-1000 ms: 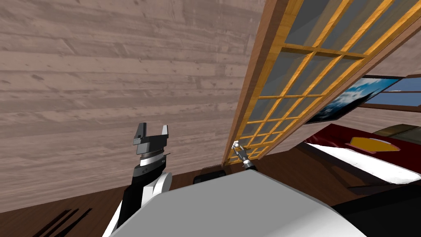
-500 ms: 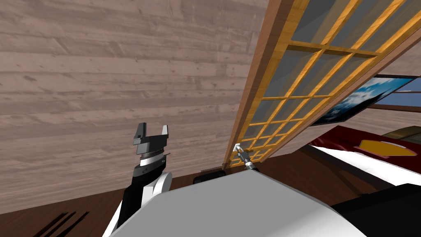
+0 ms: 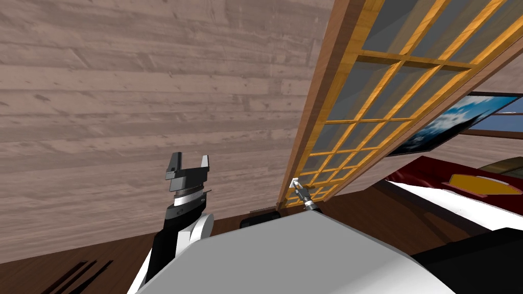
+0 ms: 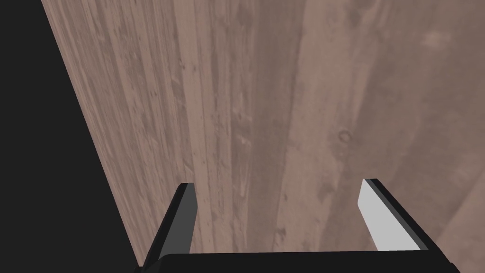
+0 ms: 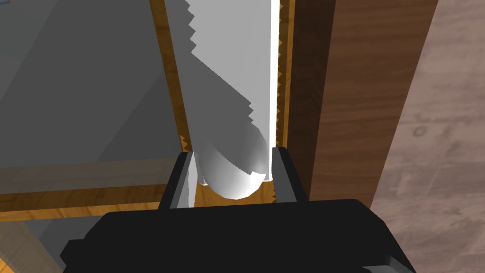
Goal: Pull the door open
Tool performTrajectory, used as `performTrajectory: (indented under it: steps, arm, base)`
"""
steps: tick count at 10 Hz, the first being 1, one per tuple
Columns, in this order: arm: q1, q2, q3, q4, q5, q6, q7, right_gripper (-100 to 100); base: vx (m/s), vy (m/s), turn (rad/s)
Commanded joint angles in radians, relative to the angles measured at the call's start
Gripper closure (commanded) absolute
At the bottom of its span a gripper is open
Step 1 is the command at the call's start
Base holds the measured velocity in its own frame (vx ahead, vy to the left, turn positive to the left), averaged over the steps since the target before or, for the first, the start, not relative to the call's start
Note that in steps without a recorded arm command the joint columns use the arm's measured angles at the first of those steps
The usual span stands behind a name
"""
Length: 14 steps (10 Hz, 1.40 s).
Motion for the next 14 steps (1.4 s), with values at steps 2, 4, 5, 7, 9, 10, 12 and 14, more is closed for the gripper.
performTrajectory:
  steps: [2,4,5,7,9,10,12,14]
  arm:
    - [-0.005,0.001,0.003,0.003,-0.008,0.002,-0.059,100]
    - [-0.008,0.001,0.005,0.005,-0.015,0.003,-0.104,100]
    - [-0.01,0.001,0.007,0.007,-0.018,0.004,-0.127,100]
    - [-0.014,0.002,0.009,0.009,-0.026,0.005,-0.175,100]
    - [-0.019,0.002,0.012,0.012,-0.036,0.007,-0.232,100]
    - [-0.021,0.002,0.013,0.014,-0.041,0.008,-0.26,100]
    - [-0.024,0.002,0.015,0.016,-0.046,0.009,-0.3,100]
    - [-0.029,0.002,0.018,0.019,-0.057,0.012,-0.356,100]
  base:
    - [-0.026,-0.009,0.032]
    - [-0.025,-0.012,0.038]
    - [-0.029,-0.011,0.035]
    - [-0.028,-0.01,0.037]
    - [-0.038,-0.016,0.051]
    - [-0.04,-0.014,0.044]
    - [-0.028,-0.007,0.018]
    - [-0.039,-0.013,0.052]
